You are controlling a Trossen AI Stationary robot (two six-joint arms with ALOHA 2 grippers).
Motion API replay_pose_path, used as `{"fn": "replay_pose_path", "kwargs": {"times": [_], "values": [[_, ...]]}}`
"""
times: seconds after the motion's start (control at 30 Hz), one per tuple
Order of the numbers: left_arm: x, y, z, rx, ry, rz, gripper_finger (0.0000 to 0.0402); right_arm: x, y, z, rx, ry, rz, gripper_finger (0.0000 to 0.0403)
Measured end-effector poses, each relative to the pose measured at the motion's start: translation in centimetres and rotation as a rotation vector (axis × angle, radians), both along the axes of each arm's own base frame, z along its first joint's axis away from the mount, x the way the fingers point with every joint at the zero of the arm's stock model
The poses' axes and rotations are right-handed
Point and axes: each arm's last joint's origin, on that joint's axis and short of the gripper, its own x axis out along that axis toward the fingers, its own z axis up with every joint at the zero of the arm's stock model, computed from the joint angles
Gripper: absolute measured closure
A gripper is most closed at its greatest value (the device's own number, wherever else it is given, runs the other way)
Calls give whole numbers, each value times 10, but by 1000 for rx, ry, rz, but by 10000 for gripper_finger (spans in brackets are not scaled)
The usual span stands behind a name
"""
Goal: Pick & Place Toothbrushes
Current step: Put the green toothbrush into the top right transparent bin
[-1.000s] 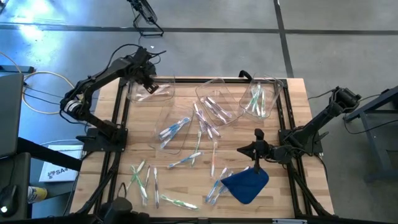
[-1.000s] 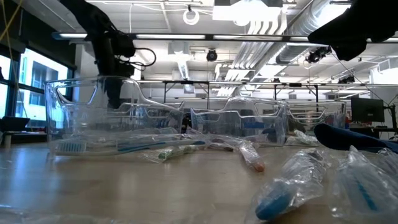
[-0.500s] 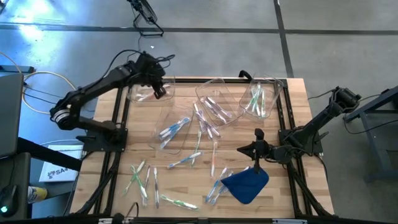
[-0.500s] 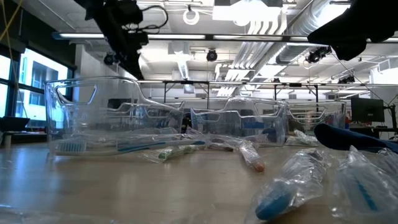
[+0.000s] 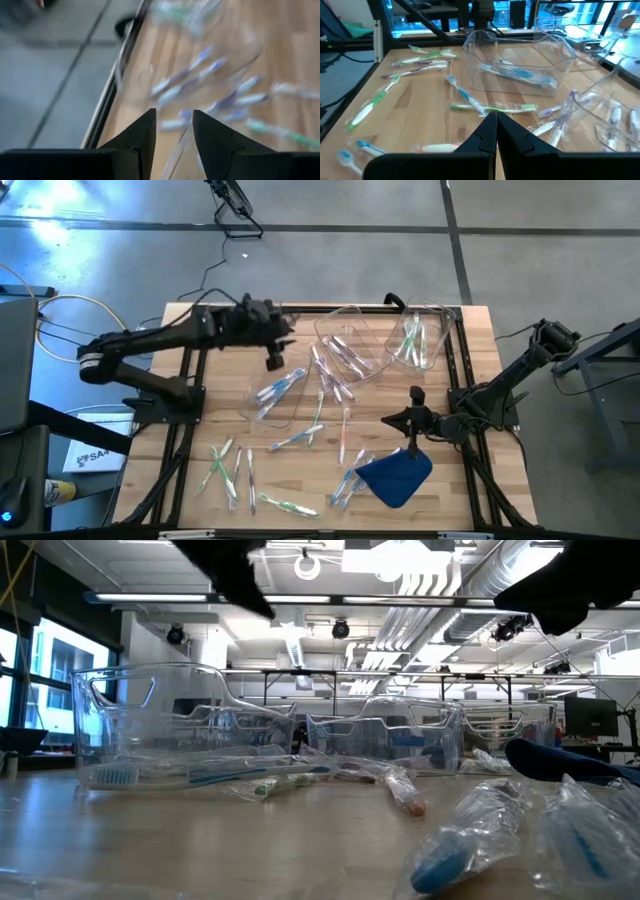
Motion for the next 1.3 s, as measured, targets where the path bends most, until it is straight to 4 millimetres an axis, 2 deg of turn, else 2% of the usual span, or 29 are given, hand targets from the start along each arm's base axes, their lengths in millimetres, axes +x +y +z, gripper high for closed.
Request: {"fn": "replay_pose_path", "kwargs": {"times": [0.17, 0.33, 0.57, 0.77, 1.3], "values": [[16, -44, 10, 88, -101, -133, 277, 0, -1, 0, -2, -5, -19, 399], [22, -85, 19, 145, -186, -282, 277, 0, 0, 0, 25, -7, -20, 399], [24, -124, 29, 201, -306, -412, 277, 0, 0, 0, 25, -6, -18, 399], [22, -138, 31, 194, -335, -460, 277, 0, 0, 0, 25, -6, -18, 399], [22, -138, 31, 190, -335, -460, 277, 0, 0, 0, 27, -5, -13, 399]]}}
